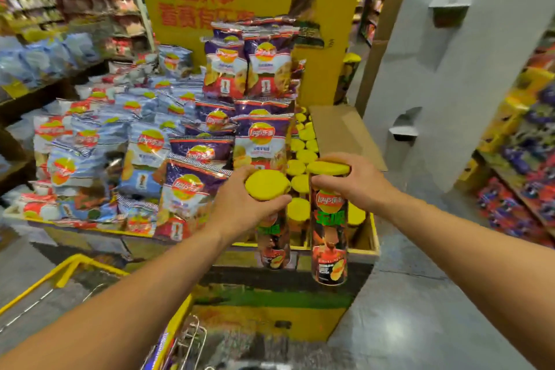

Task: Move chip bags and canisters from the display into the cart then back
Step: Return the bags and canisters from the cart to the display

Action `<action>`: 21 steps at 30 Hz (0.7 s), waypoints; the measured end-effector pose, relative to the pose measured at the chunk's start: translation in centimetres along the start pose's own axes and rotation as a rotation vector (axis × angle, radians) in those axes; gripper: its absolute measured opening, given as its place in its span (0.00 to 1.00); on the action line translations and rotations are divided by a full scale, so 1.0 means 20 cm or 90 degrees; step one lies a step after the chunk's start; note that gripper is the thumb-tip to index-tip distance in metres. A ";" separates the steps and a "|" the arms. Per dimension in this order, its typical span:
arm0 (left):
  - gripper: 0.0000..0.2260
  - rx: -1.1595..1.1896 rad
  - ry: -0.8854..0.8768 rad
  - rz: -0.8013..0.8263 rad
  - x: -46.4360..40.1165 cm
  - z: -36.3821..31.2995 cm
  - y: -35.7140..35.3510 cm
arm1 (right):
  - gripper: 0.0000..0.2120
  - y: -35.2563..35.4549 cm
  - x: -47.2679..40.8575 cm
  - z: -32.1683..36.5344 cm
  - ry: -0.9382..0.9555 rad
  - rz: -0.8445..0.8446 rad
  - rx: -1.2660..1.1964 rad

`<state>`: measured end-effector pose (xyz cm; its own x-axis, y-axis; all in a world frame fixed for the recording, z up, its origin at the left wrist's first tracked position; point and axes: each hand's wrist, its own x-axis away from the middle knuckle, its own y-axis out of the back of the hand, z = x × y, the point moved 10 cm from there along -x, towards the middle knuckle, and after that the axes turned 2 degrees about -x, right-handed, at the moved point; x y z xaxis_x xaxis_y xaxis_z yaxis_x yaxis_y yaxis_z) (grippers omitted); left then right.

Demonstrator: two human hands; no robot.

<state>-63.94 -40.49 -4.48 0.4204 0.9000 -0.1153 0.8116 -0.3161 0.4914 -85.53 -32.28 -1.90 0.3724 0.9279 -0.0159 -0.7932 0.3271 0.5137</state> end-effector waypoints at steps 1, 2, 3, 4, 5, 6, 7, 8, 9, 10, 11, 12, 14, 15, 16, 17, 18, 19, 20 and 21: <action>0.32 -0.045 -0.023 0.004 -0.02 -0.05 -0.05 | 0.29 0.08 -0.01 -0.05 -0.004 -0.020 0.008; 0.32 -0.072 -0.039 0.016 -0.05 -0.08 -0.11 | 0.26 0.15 -0.01 -0.09 -0.009 -0.037 0.017; 0.33 -0.085 -0.046 0.034 -0.08 -0.11 -0.20 | 0.24 0.24 -0.02 -0.14 -0.014 -0.051 0.028; 0.35 -0.098 -0.046 0.045 -0.09 -0.10 -0.21 | 0.24 0.26 -0.02 -0.16 -0.008 -0.058 0.043; 0.38 -0.110 -0.044 0.059 -0.11 -0.10 -0.27 | 0.26 0.32 -0.02 -0.20 -0.010 -0.072 0.063; 0.39 -0.122 -0.039 0.070 -0.13 -0.10 -0.32 | 0.27 0.36 -0.03 -0.23 -0.010 -0.083 0.082; 0.40 -0.133 -0.039 0.075 -0.15 -0.10 -0.35 | 0.29 0.39 -0.04 -0.27 -0.013 -0.088 0.096; 0.41 -0.140 -0.040 0.078 -0.16 -0.10 -0.40 | 0.29 0.42 -0.05 -0.31 -0.016 -0.089 0.105; 0.41 -0.146 -0.045 0.073 -0.17 -0.12 -0.41 | 0.30 0.43 -0.06 -0.35 -0.019 -0.089 0.111; 0.40 -0.152 -0.051 0.068 -0.19 -0.14 -0.44 | 0.31 0.45 -0.07 -0.39 -0.019 -0.088 0.112; 0.40 -0.161 -0.057 0.059 -0.21 -0.15 -0.45 | 0.31 0.47 -0.08 -0.42 -0.019 -0.089 0.111; 0.39 -0.171 -0.063 0.054 -0.22 -0.17 -0.46 | 0.31 0.48 -0.08 -0.44 -0.018 -0.090 0.114; 0.39 -0.189 -0.063 0.047 -0.25 -0.17 -0.47 | 0.31 0.47 -0.10 -0.48 -0.020 -0.084 0.125; 0.39 -0.191 -0.061 0.042 -0.26 -0.17 -0.47 | 0.32 0.47 -0.11 -0.49 -0.026 -0.077 0.131; 0.39 -0.194 -0.059 0.041 -0.27 -0.17 -0.47 | 0.32 0.46 -0.11 -0.51 -0.026 -0.068 0.136; 0.39 -0.198 -0.058 0.045 -0.27 -0.16 -0.47 | 0.32 0.44 -0.12 -0.52 -0.022 -0.058 0.142; 0.39 -0.206 -0.056 0.059 -0.28 -0.15 -0.48 | 0.31 0.43 -0.12 -0.52 -0.014 -0.047 0.150; 0.39 -0.220 -0.057 0.081 -0.28 -0.14 -0.50 | 0.31 0.42 -0.13 -0.52 -0.004 -0.032 0.154; 0.40 -0.243 -0.059 0.112 -0.28 -0.11 -0.53 | 0.30 0.41 -0.13 -0.51 0.004 -0.017 0.158; 0.41 -0.273 -0.063 0.148 -0.26 -0.08 -0.55 | 0.30 0.40 -0.13 -0.50 0.016 -0.003 0.168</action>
<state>-75.73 -41.19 -7.95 0.6242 0.7806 -0.0318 0.4601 -0.3344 0.8225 -97.67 -30.35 -6.31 0.3611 0.9317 -0.0381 -0.6372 0.2764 0.7194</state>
